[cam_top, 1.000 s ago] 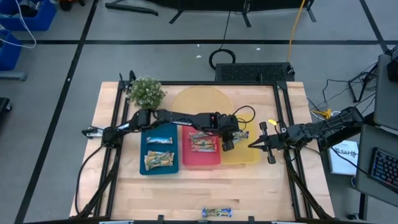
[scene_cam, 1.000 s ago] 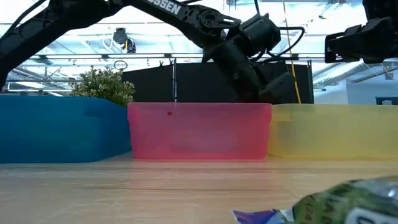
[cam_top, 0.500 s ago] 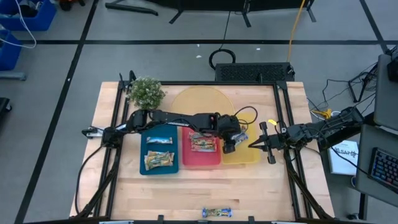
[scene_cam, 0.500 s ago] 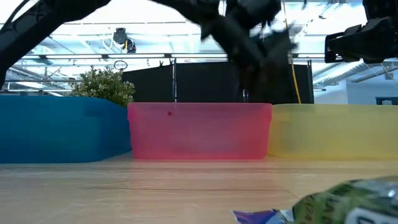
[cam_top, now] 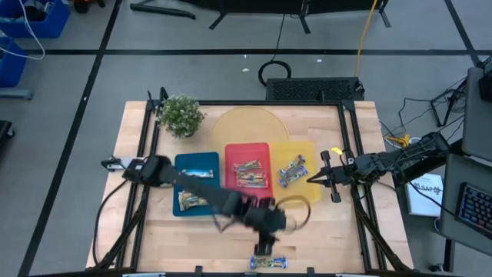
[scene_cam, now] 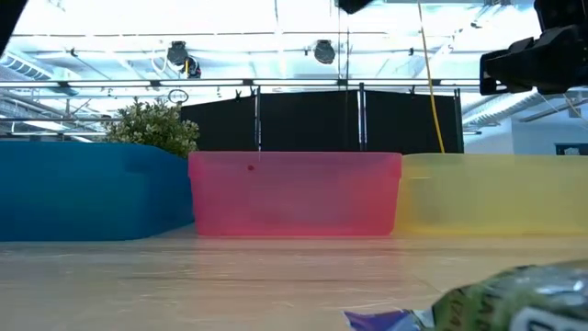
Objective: Pick and place Granola Bars by type
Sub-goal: Put the blue granola bar into the yellow bin
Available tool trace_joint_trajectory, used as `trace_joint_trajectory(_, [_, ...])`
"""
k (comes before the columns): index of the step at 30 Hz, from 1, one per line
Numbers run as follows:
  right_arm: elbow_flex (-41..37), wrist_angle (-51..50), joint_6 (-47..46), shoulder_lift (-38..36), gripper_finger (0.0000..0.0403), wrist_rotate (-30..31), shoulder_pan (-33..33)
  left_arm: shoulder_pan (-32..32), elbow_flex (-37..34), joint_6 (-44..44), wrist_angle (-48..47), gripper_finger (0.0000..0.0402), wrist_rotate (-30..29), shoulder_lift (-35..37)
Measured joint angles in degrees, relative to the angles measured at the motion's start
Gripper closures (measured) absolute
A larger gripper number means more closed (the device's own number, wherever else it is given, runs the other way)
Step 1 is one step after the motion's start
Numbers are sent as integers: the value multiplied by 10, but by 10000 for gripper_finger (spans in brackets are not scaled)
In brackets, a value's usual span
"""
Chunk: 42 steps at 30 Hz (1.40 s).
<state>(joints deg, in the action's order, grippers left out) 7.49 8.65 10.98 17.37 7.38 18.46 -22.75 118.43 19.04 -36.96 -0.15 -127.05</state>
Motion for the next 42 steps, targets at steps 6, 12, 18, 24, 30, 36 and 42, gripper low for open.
trace_joint_trajectory(6, [0, 14, -26, 3, 403, 0, 0, -63, -2, 90, 30, 157, -58, -34])
trace_joint_trajectory(12, [0, 19, -30, 9, 403, 0, 0, -90, -2, 117, 73, 97, -59, -78])
trace_joint_trajectory(18, [0, 25, -30, 22, 403, 0, 0, -90, -2, 91, 113, 47, -48, -105])
trace_joint_trajectory(24, [0, 23, -29, 22, 403, 0, 0, -88, -2, 19, 133, 35, -16, -136])
trace_joint_trajectory(30, [0, 25, -28, 22, 403, 0, 0, -85, -2, 8, 109, 34, -38, -144])
trace_joint_trajectory(36, [0, 27, -28, 22, 403, 0, 0, -76, -2, 5, 80, 34, -56, -144])
trace_joint_trajectory(42, [0, 29, -23, 22, 403, 0, 0, -73, -2, 26, 87, 34, -22, -156])
